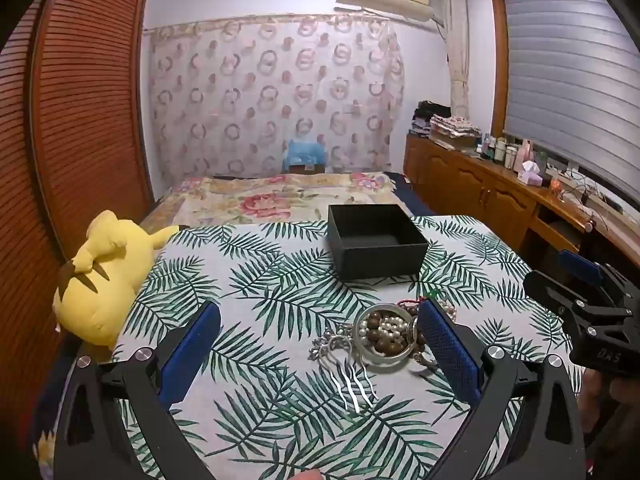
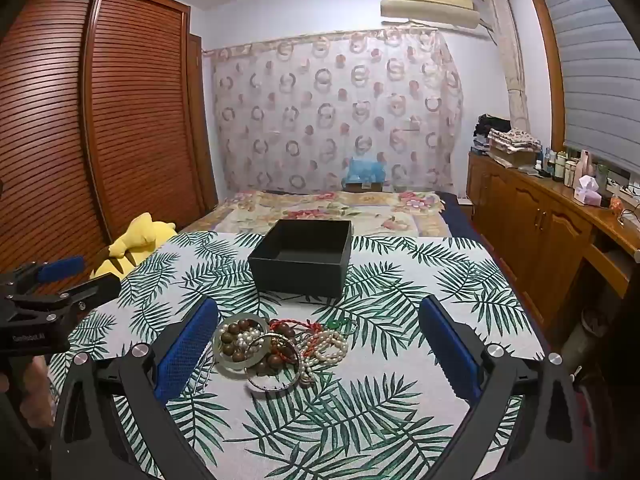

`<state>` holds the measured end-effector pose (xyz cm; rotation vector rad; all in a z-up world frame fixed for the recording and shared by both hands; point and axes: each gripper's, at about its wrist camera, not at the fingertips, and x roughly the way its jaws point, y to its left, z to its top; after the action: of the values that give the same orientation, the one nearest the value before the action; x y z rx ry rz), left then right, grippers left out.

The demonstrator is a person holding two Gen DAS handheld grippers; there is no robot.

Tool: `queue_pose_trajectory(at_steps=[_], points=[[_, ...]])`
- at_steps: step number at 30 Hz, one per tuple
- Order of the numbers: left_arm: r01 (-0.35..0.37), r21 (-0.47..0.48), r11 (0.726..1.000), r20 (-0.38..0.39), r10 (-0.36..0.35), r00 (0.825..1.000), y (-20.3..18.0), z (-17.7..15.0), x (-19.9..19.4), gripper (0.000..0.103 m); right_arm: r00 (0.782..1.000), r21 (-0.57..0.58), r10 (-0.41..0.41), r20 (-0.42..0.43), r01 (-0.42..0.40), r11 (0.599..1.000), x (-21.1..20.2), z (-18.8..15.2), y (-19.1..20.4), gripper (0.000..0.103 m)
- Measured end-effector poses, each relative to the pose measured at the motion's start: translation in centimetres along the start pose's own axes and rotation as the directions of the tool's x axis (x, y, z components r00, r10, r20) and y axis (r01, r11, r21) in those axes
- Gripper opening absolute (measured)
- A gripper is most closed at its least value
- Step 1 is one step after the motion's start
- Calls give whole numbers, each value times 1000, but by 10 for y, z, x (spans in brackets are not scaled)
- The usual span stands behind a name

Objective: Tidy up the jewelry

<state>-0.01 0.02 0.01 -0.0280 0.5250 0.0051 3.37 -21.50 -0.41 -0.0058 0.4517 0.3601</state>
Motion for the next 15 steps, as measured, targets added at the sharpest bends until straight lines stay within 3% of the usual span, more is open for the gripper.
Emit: queue_pose_trajectory(at_steps=[15], points=[[2, 4, 1000, -3, -2, 1000, 0, 0, 2, 96, 1000, 4, 2, -2, -2, 1000, 0, 0, 0, 100]])
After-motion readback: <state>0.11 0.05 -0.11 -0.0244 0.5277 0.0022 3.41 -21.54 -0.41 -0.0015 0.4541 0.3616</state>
